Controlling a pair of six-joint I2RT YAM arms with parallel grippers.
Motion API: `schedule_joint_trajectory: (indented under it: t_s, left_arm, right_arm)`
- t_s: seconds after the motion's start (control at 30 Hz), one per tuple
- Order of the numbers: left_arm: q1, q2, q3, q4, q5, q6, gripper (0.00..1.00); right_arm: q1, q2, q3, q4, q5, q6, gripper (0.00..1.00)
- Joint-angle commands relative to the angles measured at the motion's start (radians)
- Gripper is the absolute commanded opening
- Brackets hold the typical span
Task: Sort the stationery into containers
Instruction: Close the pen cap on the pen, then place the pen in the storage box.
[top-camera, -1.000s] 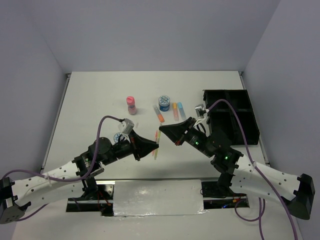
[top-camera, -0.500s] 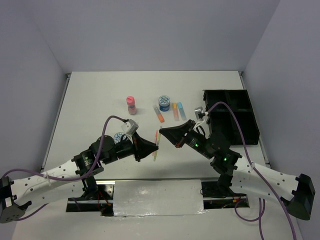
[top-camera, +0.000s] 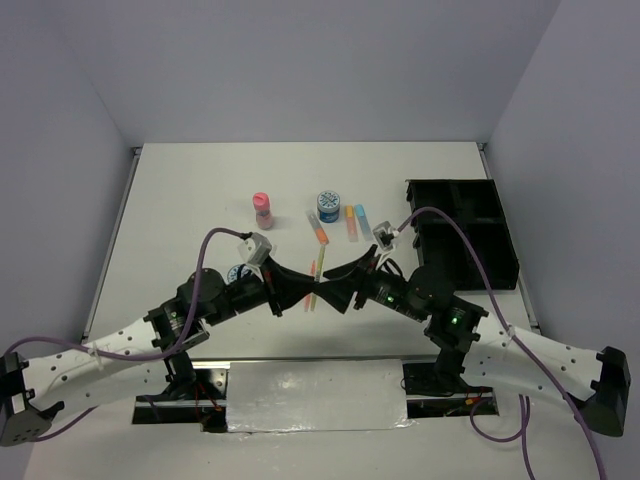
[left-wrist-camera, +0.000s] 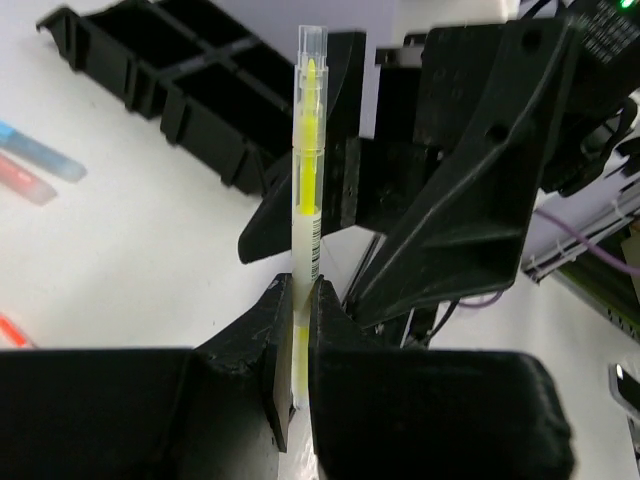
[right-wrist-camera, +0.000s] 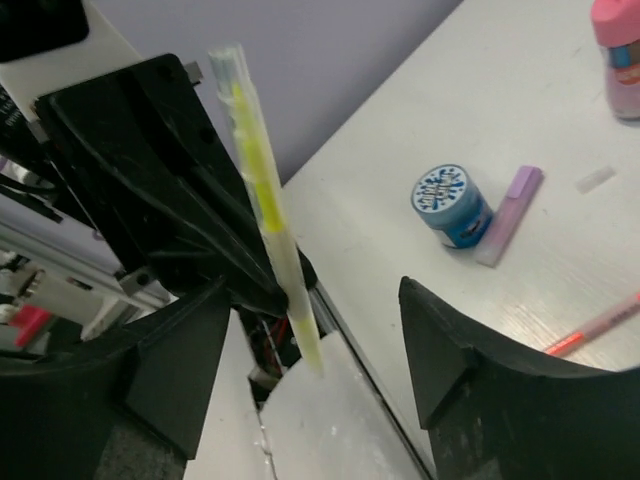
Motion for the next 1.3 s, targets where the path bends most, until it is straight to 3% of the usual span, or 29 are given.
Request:
schedule_joint_trajectory:
  t_s: [0.0,0.07,0.23,0.57,0.6,0.63,0.8,0.9,1.03,1.1,1.2,1.27]
  left_arm:
    - [0.002,-0.020,0.017,0.121,-0.034,0.024,0.00]
    - [0.002,-0.034,-0.005,0.118,-0.040,0.021,0.00]
    - [0.002,-0.038,-0.014,0.118,-0.040,0.018,0.00]
    - [0.002,-0.002,-0.019,0.177,0.006,-0.004,0.00]
    - [0.002,0.003,-0.022,0.180,0.007,-0.007,0.00]
    - [0.001,0.006,-0.022,0.183,0.010,-0.010,0.00]
    - [0.002,0.028,-0.025,0.194,0.017,-0.012,0.00]
    - [0.002,0.038,-0.022,0.185,0.020,-0.013,0.00]
    - [0.002,0.044,-0.016,0.174,0.023,-0.013,0.00]
    - [0.002,0.044,-0.016,0.171,0.020,-0.015,0.00]
    - [0.001,0.046,-0.011,0.158,0.020,-0.013,0.01]
    - [0.002,0.044,0.001,0.136,-0.008,-0.012,0.27]
  right_arm:
    - [0.008,-0.068,0.091,-0.128,0.023,-0.051,0.76]
    - [0.008,-0.091,0.095,-0.152,0.058,-0.056,0.80]
    - [0.008,-0.139,0.081,-0.131,0.059,-0.054,0.80]
    - [0.008,-0.050,0.137,-0.119,0.076,-0.082,0.69]
    - [0.006,-0.041,0.141,-0.123,0.087,-0.085,0.67]
    - [0.008,-0.024,0.146,-0.122,0.087,-0.087,0.56]
    - [0.006,0.012,0.144,-0.071,0.055,-0.080,0.38]
    - [0.008,0.015,0.144,-0.053,0.047,-0.083,0.28]
    - [0.008,0.015,0.152,-0.053,0.055,-0.094,0.23]
    - [0.006,0.024,0.163,-0.066,0.062,-0.099,0.00]
    - [0.005,0.039,0.170,-0.080,0.079,-0.117,0.00]
    - [0.006,0.047,0.189,-0.129,0.122,-0.142,0.00]
